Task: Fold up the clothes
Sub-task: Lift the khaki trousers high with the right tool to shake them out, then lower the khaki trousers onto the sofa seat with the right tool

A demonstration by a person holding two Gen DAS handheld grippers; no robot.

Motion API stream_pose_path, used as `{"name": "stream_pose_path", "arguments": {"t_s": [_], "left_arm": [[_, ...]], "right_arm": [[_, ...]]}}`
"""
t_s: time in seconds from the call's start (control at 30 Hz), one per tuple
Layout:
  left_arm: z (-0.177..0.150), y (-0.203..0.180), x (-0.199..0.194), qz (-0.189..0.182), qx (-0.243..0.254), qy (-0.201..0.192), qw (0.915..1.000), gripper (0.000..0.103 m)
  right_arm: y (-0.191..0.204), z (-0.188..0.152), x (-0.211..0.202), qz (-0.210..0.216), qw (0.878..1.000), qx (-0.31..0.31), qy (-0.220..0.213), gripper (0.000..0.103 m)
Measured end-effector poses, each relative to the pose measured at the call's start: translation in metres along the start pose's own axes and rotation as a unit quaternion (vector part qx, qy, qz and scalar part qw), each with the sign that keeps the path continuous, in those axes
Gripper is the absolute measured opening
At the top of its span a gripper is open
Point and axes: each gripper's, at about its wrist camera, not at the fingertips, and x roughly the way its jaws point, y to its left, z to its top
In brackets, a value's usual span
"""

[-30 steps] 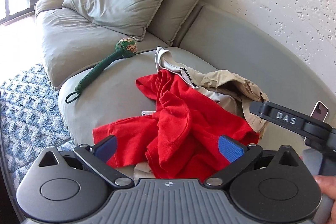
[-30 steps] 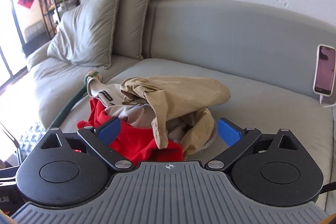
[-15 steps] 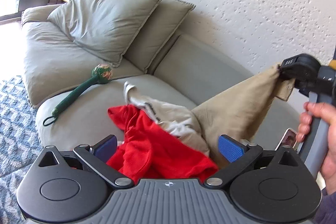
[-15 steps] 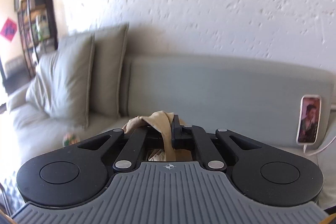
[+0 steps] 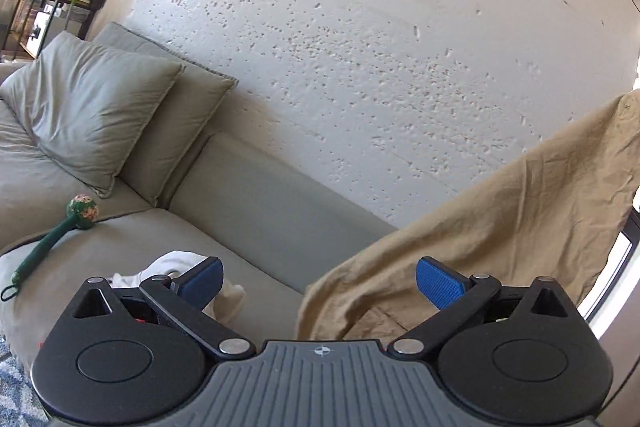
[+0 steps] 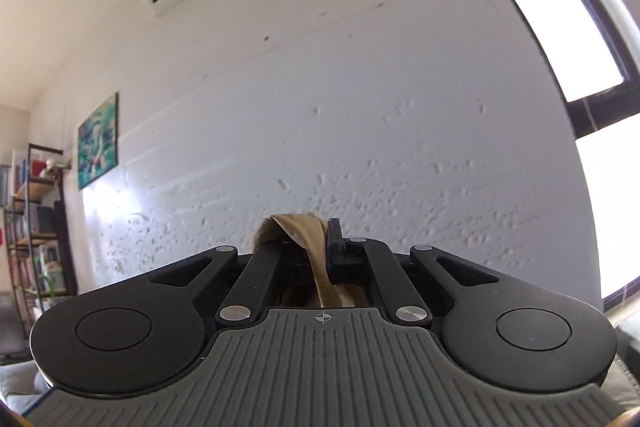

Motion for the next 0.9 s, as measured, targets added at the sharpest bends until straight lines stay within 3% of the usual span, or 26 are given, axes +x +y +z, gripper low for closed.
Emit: {"name": "stream_pose_path", "arguments": {"t_s": [0.1,0.2,0.27,0.4,0.5,0.63,0.73,0.9], "left_arm": [[-0.020,0.000,0.009,-0.001,0.012,0.059,0.9982,0.102],[-0.054,-0.002,0.021,0.003,0.033,0.127,0.9913,0.102],[-0.075,-0.003,0.026,0.005,0.051,0.163,0.9853,0.102],[-0.099,-0.013,0.031,-0.018,0.089,0.197,0.9762,0.102],[-0.095,-0.026,0.034,-0.051,0.097,0.187,0.9761,0.102],[-0.084,-0.052,0.037,-0.107,0.096,0.160,0.9766,0.102],[-0.076,-0.056,0.032,-0.133,0.094,0.142,0.9764,0.102],[-0.067,-0.040,0.024,-0.150,0.078,0.128,0.9773,0.102]], "right_arm": [[-0.018,-0.003,-0.026,-0.021,0.998,-0.043,0.049,0.003],[-0.048,-0.050,-0.037,-0.054,0.988,-0.055,0.135,0.003],[-0.083,-0.086,-0.052,-0.103,0.979,-0.041,0.172,0.003],[-0.151,-0.112,-0.079,-0.180,0.959,0.022,0.216,0.003],[-0.166,-0.081,-0.084,-0.201,0.962,0.010,0.184,0.003],[-0.157,-0.004,-0.066,-0.175,0.974,0.022,0.142,0.003],[-0.121,0.030,-0.050,-0.130,0.985,0.009,0.115,0.003],[-0.051,0.052,-0.050,-0.093,0.994,-0.026,0.055,0.003]]}}
